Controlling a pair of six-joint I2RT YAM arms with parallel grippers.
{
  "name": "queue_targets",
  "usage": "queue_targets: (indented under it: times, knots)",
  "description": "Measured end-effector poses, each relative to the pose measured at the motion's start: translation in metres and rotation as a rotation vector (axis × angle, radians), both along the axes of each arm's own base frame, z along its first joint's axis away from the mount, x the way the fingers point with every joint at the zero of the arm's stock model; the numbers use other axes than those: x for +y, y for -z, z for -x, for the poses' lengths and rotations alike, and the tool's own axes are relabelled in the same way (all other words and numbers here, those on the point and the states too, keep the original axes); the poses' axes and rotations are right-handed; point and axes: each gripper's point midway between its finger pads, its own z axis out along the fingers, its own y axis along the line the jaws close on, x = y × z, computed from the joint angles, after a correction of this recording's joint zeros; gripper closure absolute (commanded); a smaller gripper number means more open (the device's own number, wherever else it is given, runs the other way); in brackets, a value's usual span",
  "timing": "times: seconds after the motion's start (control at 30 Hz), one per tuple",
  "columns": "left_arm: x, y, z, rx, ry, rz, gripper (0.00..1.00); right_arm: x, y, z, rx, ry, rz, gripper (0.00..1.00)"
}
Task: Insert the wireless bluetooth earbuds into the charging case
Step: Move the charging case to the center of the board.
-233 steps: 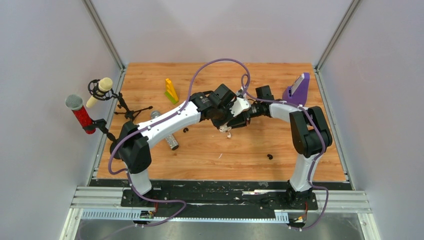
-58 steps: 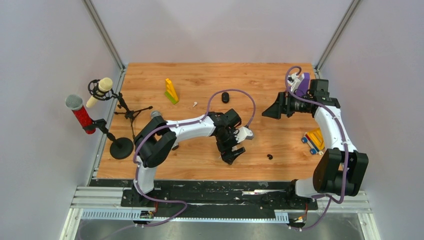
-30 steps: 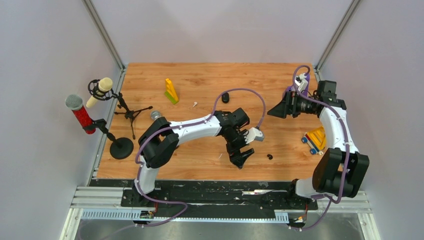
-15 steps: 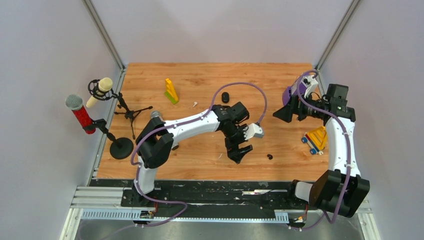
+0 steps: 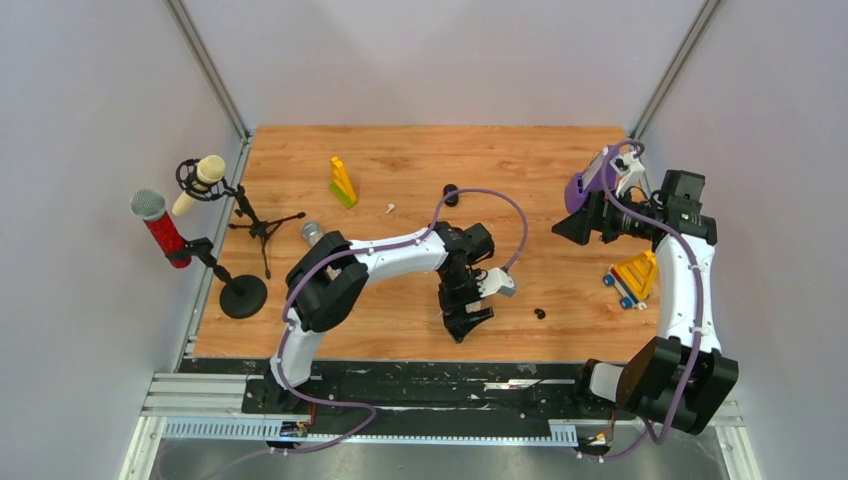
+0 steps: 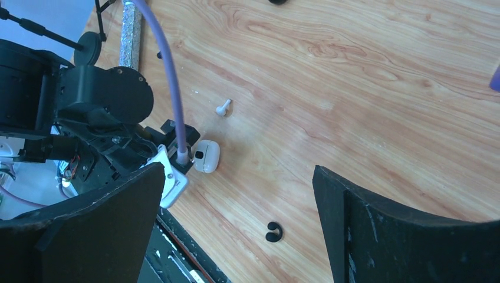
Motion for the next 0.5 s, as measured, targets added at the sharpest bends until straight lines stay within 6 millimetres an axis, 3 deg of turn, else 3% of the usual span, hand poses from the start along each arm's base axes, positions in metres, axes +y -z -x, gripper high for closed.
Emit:
queue_targets:
  times: [0.2,0.5]
  knots:
    - [-0.017,0.001,-0.005,0.008,-0.033,0.019,0.0,-0.007,-0.007,-0.003,-0.016,0.021,0.003,0.0]
    - [-0.057,-0.003,-0.018,0.032,-0.121,0.093,0.0,-0.018,-0.013,-0.007,-0.032,0.057,0.01,0.0]
